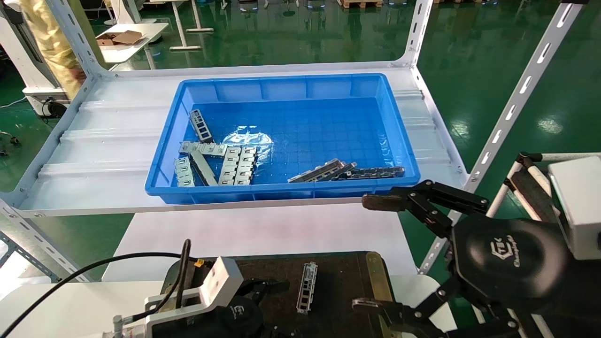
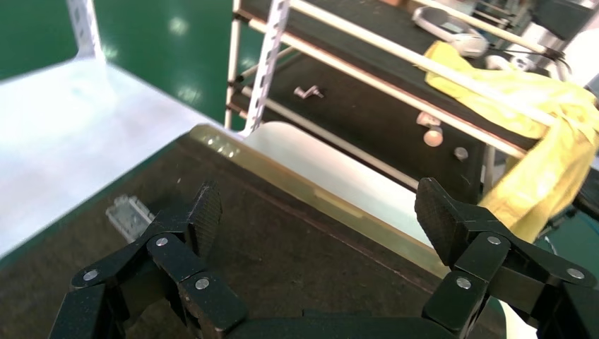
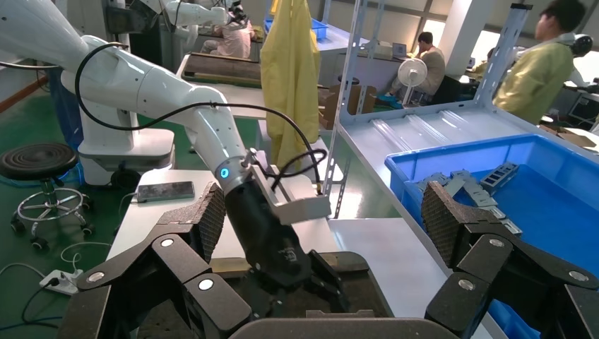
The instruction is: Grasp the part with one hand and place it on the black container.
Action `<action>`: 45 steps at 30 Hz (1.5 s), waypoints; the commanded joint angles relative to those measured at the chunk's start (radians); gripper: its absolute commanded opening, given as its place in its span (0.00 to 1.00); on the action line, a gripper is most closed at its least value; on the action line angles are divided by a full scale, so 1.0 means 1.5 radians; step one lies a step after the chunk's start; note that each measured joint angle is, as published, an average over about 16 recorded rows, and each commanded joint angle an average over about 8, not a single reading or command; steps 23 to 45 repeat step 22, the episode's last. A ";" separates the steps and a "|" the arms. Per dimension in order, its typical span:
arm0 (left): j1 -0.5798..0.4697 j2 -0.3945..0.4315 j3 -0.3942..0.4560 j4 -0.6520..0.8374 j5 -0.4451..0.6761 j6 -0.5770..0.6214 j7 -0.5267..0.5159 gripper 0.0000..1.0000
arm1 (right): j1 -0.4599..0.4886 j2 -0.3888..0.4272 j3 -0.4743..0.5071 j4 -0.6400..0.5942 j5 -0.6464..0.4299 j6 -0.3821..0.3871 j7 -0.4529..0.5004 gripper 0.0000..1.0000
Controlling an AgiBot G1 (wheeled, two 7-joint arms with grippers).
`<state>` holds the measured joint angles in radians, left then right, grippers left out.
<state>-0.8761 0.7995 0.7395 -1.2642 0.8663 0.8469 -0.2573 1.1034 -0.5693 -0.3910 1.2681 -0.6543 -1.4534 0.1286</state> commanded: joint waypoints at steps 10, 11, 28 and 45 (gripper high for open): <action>0.005 -0.007 -0.067 0.138 -0.097 0.223 0.203 1.00 | 0.000 0.000 0.000 0.000 0.000 0.000 0.000 1.00; 0.002 -0.008 -0.068 0.148 -0.098 0.234 0.208 1.00 | 0.000 0.000 0.000 0.000 0.000 0.000 0.000 1.00; -0.012 -0.011 -0.071 0.190 -0.103 0.276 0.225 1.00 | 0.000 0.000 0.000 0.000 0.000 0.000 0.000 1.00; -0.012 -0.011 -0.071 0.190 -0.103 0.276 0.225 1.00 | 0.000 0.000 0.000 0.000 0.000 0.000 0.000 1.00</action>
